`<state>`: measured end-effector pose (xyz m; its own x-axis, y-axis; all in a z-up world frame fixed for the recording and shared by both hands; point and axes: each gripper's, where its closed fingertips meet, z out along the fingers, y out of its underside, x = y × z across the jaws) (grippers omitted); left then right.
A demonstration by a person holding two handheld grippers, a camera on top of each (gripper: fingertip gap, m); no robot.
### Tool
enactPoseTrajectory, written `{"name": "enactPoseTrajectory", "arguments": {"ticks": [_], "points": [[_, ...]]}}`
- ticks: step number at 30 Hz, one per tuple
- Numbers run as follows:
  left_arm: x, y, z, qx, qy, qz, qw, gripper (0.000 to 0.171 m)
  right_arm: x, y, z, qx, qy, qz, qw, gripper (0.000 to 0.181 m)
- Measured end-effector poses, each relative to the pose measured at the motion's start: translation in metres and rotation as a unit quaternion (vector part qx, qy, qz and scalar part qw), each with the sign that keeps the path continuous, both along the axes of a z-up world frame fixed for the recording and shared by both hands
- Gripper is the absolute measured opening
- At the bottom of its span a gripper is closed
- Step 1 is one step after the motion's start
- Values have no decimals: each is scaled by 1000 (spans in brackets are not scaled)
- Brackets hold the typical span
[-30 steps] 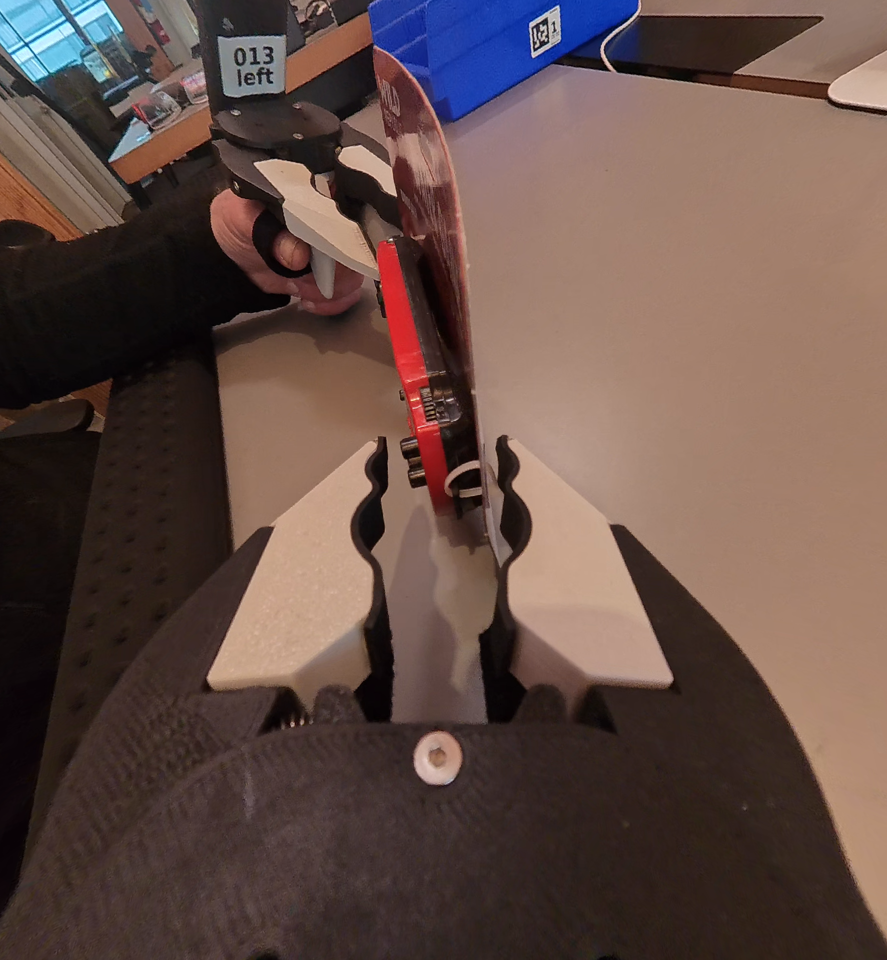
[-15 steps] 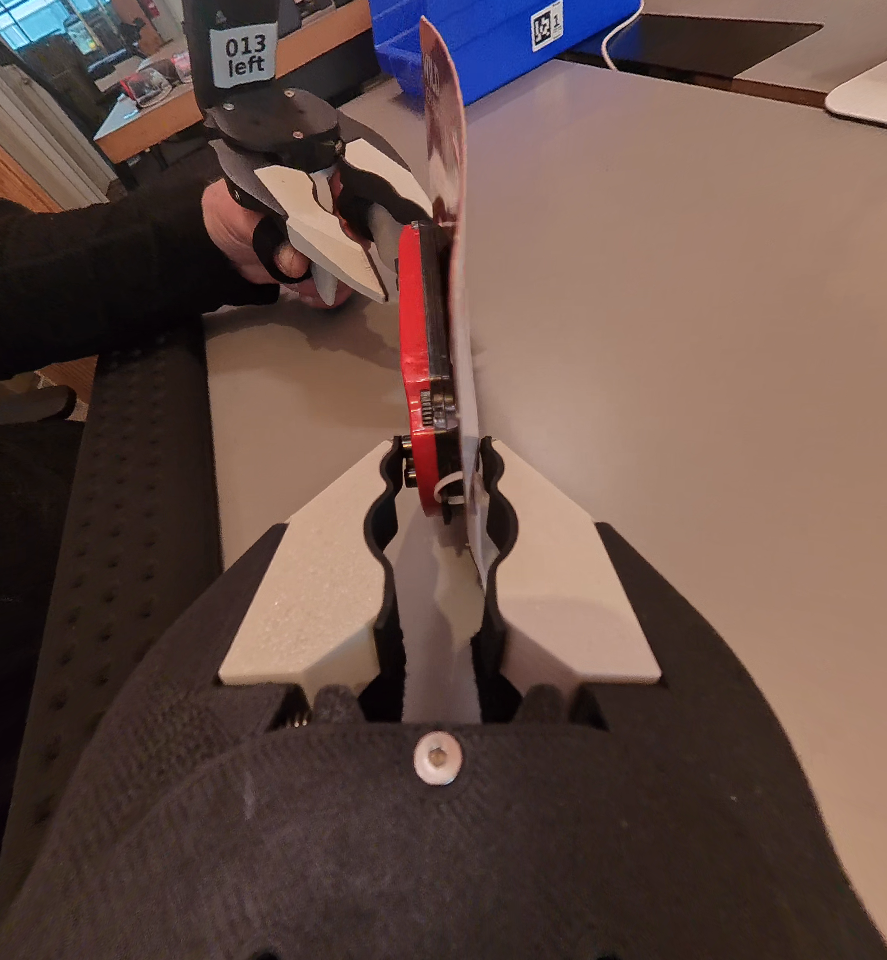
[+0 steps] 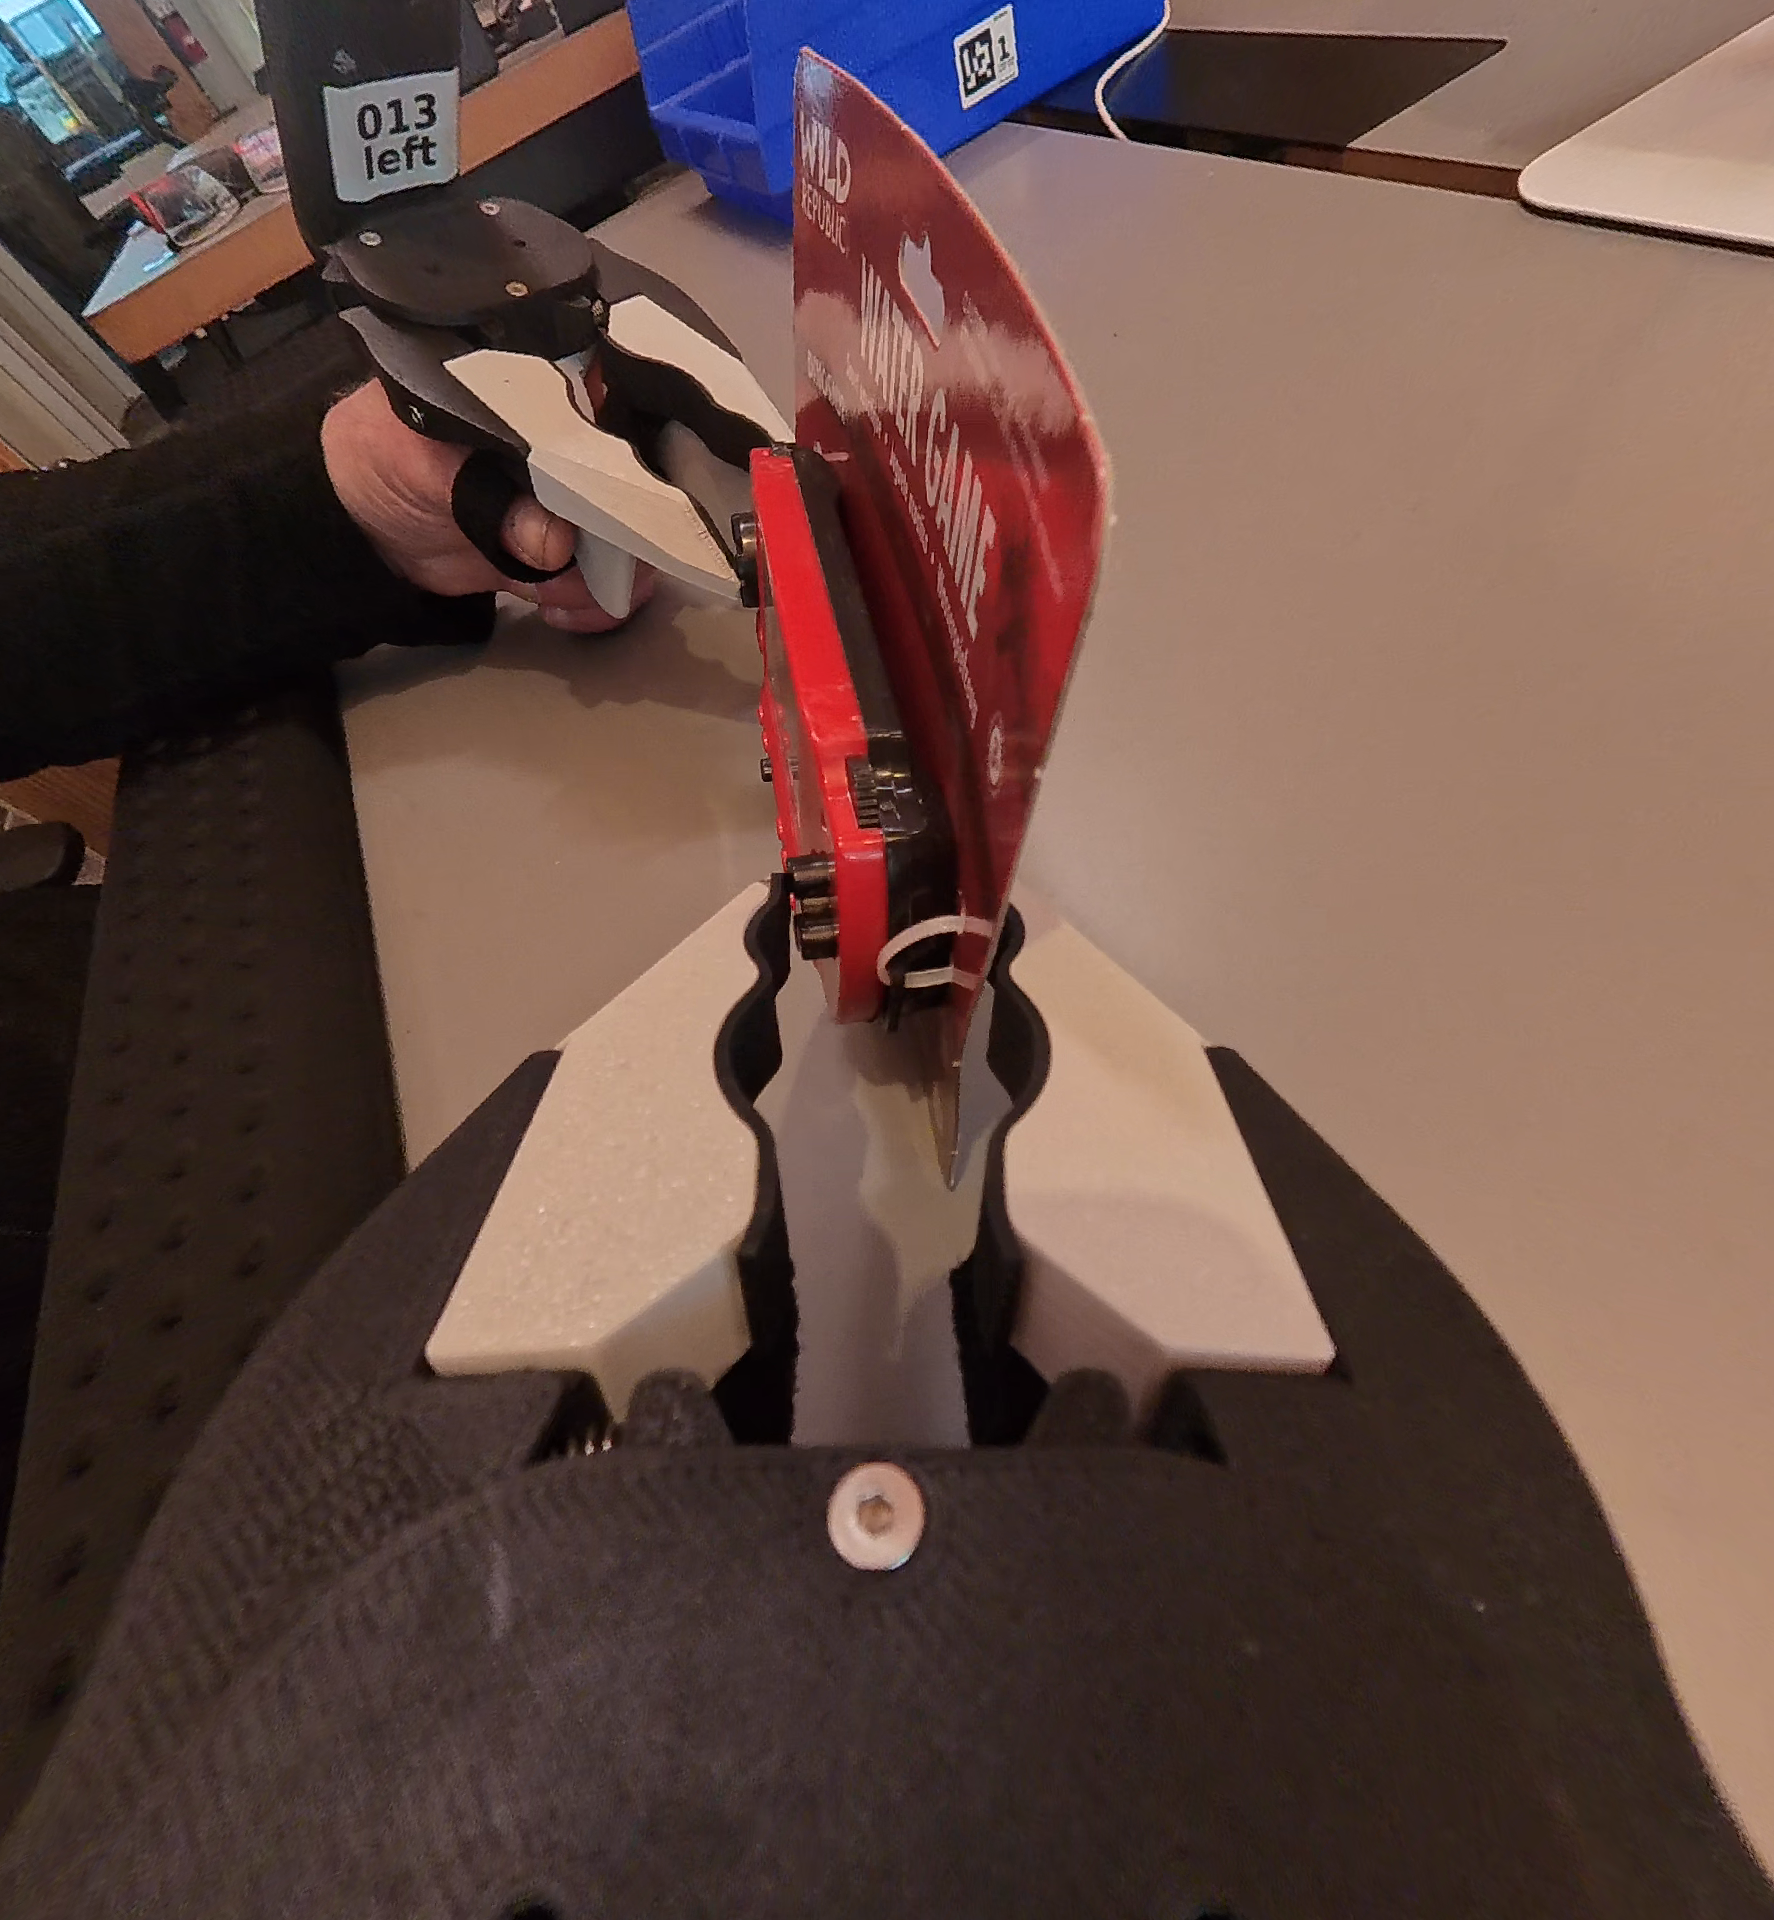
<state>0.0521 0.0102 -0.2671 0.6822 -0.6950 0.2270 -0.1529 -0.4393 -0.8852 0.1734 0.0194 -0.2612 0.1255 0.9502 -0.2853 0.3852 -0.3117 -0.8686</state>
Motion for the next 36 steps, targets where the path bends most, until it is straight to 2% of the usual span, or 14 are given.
{"name": "enactPoseTrajectory", "arguments": {"ticks": [11,21,29,31,36], "points": [[1,0,0,-3,-3,-1,1000,37,1,0,0,2,-3,-3,1000,39],[1,0,0,-4,-5,-2,1000,37,0,-3,1,-3,1,5,1000,29],[1,-1,1,-5,-7,-4,1000,37,-1,-1,0,-10,3,-4,1000,40],[1,-1,1,-5,-8,-5,1000,37,0,-1,-1,-9,1,-2,1000,35],[1,-2,1,-5,-8,-5,1000,37,0,-1,-1,-10,1,0,1000,35]]}}
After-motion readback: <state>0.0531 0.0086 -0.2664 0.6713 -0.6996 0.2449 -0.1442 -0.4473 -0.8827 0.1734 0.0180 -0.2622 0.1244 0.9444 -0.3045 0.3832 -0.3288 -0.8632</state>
